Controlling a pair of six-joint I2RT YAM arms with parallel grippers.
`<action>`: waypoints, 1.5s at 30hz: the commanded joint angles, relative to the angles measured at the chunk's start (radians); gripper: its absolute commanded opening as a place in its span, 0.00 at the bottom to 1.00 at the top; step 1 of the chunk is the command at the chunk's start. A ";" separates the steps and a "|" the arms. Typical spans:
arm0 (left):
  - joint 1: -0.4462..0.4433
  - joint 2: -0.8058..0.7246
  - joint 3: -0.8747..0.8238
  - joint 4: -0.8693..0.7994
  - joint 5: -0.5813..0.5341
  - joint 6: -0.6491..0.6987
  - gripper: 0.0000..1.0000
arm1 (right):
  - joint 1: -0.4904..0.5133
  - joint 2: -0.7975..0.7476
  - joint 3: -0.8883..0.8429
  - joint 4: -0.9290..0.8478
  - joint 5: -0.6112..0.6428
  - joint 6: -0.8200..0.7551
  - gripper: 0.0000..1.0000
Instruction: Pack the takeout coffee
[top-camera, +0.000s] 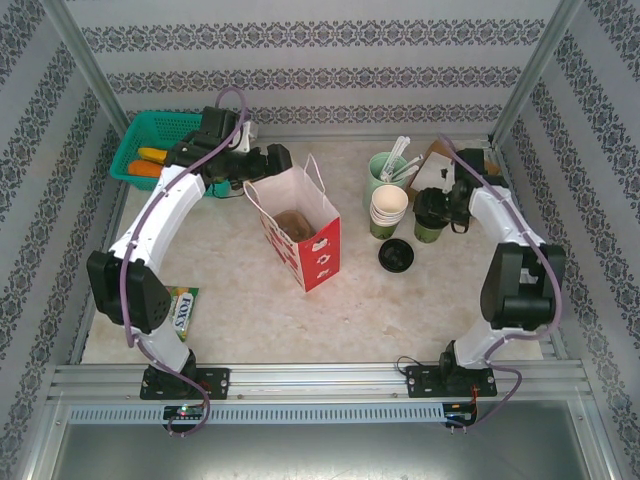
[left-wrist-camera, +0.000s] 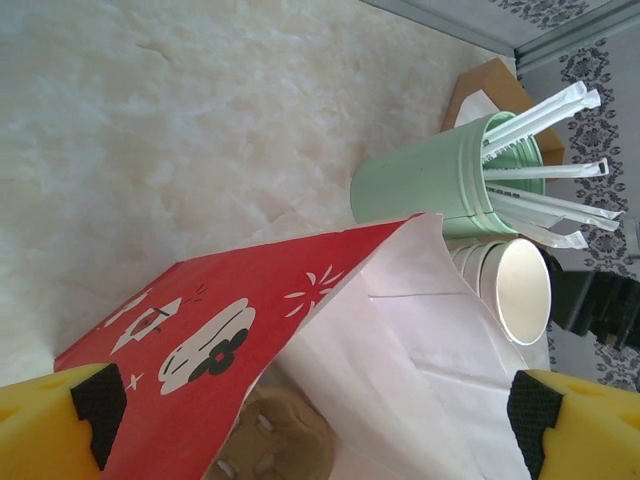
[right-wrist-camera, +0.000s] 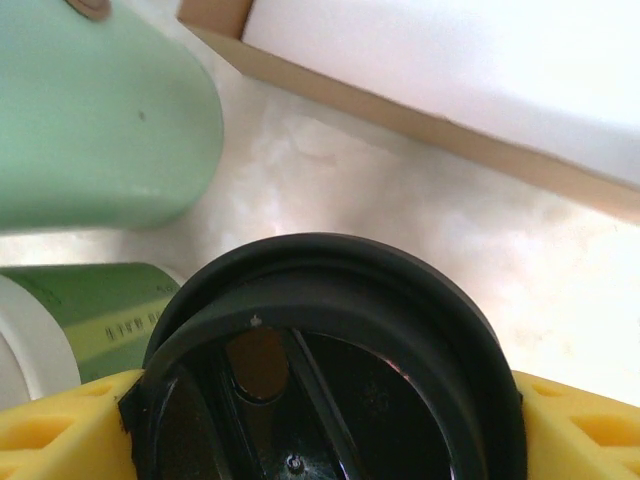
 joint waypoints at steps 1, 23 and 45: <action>0.005 -0.056 -0.023 -0.013 -0.050 0.030 1.00 | -0.009 -0.087 -0.097 -0.048 0.063 0.082 0.77; 0.005 -0.191 -0.151 0.103 -0.164 0.019 1.00 | 0.318 -0.537 -0.441 -0.168 -0.059 0.331 0.78; 0.004 -0.184 -0.150 0.095 -0.160 0.014 1.00 | 0.661 -0.358 -0.270 -0.181 0.051 0.333 0.92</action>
